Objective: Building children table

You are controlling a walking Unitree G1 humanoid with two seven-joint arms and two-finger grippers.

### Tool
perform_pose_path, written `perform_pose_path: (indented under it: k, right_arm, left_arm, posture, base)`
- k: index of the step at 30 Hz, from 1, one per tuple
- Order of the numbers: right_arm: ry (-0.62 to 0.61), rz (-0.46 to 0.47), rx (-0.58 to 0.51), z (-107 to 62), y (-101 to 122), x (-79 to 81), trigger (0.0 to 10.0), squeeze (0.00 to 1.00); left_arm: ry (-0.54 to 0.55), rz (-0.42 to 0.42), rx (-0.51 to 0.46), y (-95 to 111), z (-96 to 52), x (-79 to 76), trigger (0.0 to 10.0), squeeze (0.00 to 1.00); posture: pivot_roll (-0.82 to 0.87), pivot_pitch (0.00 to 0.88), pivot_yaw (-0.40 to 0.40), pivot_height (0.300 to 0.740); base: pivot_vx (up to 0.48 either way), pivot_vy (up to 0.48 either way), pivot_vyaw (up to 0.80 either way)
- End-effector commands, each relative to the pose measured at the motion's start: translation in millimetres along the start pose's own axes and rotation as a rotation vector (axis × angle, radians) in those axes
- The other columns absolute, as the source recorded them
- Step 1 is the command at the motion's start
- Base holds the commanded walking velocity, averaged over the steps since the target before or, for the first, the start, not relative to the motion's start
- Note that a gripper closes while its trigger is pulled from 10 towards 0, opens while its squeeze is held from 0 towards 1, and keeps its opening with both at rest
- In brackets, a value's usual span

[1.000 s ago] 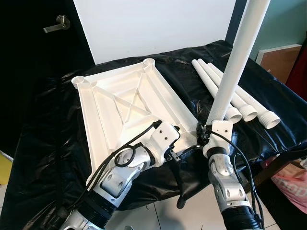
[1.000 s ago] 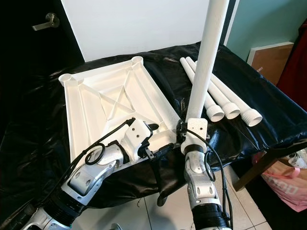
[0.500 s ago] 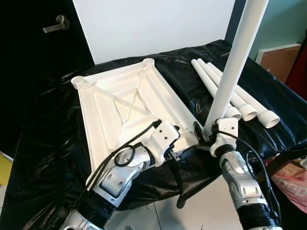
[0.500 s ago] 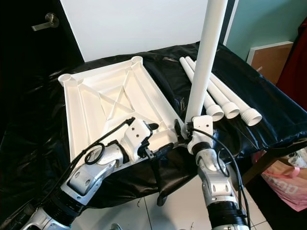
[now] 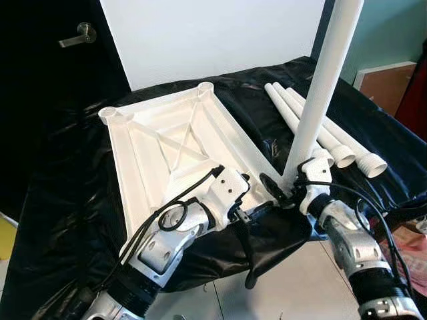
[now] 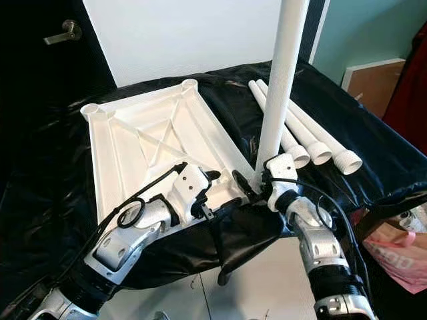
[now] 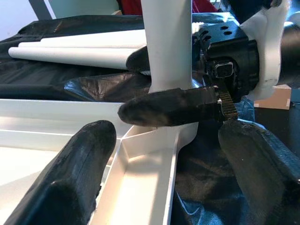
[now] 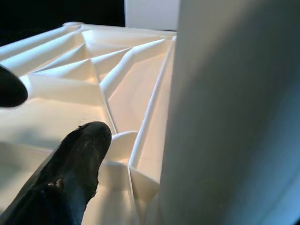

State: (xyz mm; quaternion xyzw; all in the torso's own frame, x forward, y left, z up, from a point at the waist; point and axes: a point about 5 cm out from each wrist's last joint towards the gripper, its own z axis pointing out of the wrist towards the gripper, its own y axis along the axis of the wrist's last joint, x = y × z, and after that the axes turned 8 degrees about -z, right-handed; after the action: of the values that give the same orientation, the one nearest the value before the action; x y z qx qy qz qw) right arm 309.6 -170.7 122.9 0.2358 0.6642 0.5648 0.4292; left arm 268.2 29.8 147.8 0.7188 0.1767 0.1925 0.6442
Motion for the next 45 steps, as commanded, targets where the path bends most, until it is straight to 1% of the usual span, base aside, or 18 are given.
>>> perform_pose_path:
  k: [1,2,3,4,15,16,17,22,24,25,26,33,34,35,36,37,41,45]
  right_arm:
    - [0.047,-0.005,0.005,2.5,-2.3,3.4,7.8,0.0]
    - [0.047,-0.005,0.005,2.5,-2.3,3.4,7.8,0.0]
    - [0.065,-0.007,0.02,2.1,-5.1,2.2,1.6,0.0]
    - [0.077,-0.01,0.033,1.4,-8.0,1.1,0.0,0.0]
    - [0.098,0.018,0.088,-5.0,-23.5,3.0,0.0,0.0]
    - [0.086,0.024,0.094,-5.5,-25.0,2.9,1.6,0.0]
    - [0.072,0.027,0.096,-5.7,-25.5,3.1,10.0,0.0]
    - [0.028,0.022,0.103,-5.5,-27.0,3.4,10.0,0.0]
    - [-0.079,0.009,0.128,-5.1,-28.3,3.2,10.0,0.0]
    - [-0.106,0.011,0.136,-5.2,-28.7,3.0,10.0,0.0]
    - [-0.106,0.011,0.136,-5.2,-28.7,3.0,10.0,0.0]
    - [-0.251,0.056,0.139,-5.2,-25.2,12.4,10.0,0.0]
    - [-0.296,0.06,0.156,-5.3,-26.0,13.0,10.0,0.0]
    - [-0.296,0.06,0.156,-5.3,-26.0,13.0,10.0,0.0]
    - [-0.385,0.085,0.187,-5.7,-28.1,13.4,10.0,0.0]
    - [-0.385,0.085,0.187,-5.7,-28.1,13.4,10.0,0.0]
    - [-0.556,0.074,0.215,-6.2,-26.6,19.1,10.0,0.0]
    - [-0.612,0.083,0.235,-7.4,-27.0,21.7,10.0,0.0]
  left_arm:
    - [-0.086,0.009,0.015,2.4,-0.2,-2.2,10.0,0.0]
    - [-0.086,0.009,0.015,2.4,-0.2,-2.2,10.0,0.0]
    - [-0.087,0.01,0.014,2.8,0.0,-2.4,10.0,0.0]
    - [-0.087,0.01,0.013,3.0,-0.1,-2.6,10.0,0.0]
    - [-0.086,0.003,0.014,2.5,-1.4,-4.0,10.0,0.0]
    - [-0.086,0.002,0.014,2.5,-1.5,-4.3,10.0,0.0]
    - [-0.087,0.001,0.014,2.3,-1.5,-4.5,10.0,0.0]
    - [-0.09,-0.001,0.015,2.1,-1.5,-5.0,10.0,0.0]
    - [-0.093,-0.002,0.016,2.1,-1.1,-5.8,10.0,0.0]
    - [-0.093,-0.002,0.016,2.2,-1.0,-6.0,10.0,0.0]
    - [-0.093,-0.002,0.016,2.2,-1.0,-6.0,10.0,0.0]
    - [-0.095,-0.008,0.016,1.7,-0.8,-7.7,10.0,0.0]
    - [-0.097,-0.008,0.016,1.5,-0.8,-8.1,10.0,0.0]
    - [-0.097,-0.008,0.016,1.5,-0.8,-8.1,10.0,0.0]
    - [-0.101,-0.008,0.018,1.2,-0.6,-8.5,10.0,0.0]
    - [-0.101,-0.008,0.018,1.2,-0.6,-8.5,10.0,0.0]
    - [-0.101,-0.002,0.017,3.0,0.0,-6.3,10.0,0.0]
    - [-0.101,0.0,0.017,3.1,-0.2,-5.9,10.0,0.0]
  posture:
    - [-0.11,0.001,0.048,0.74]
    - [-0.11,0.001,0.048,0.74]
    - [-0.1,0.001,0.048,0.74]
    - [-0.1,0.002,0.048,0.74]
    - [-0.1,0.012,0.047,0.74]
    - [-0.1,0.012,0.047,0.74]
    - [-0.1,0.013,0.048,0.74]
    - [-0.1,0.014,0.048,0.74]
    - [-0.11,0.016,0.047,0.74]
    - [-0.11,0.016,0.047,0.74]
    - [-0.11,0.016,0.047,0.74]
    - [-0.11,0.015,0.041,0.74]
    - [-0.11,0.014,0.042,0.74]
    - [-0.11,0.014,0.042,0.74]
    - [-0.11,0.012,0.043,0.74]
    - [-0.11,0.012,0.043,0.74]
    - [-0.11,0.004,0.044,0.74]
    - [-0.11,0.004,0.044,0.74]
  base:
    - [0.0,0.0,0.0]
    - [0.0,0.0,0.0]
    - [0.0,0.0,0.0]
    - [0.0,0.0,0.0]
    - [0.0,0.0,0.0]
    - [0.0,0.0,0.0]
    - [0.0,0.0,0.0]
    - [0.0,0.0,0.0]
    - [0.0,0.0,0.0]
    - [0.0,0.0,0.0]
    - [0.0,0.0,0.0]
    - [0.0,0.0,0.0]
    - [0.0,0.0,0.0]
    - [0.0,0.0,0.0]
    - [0.0,0.0,0.0]
    - [0.0,0.0,0.0]
    - [0.0,0.0,0.0]
    - [0.0,0.0,0.0]
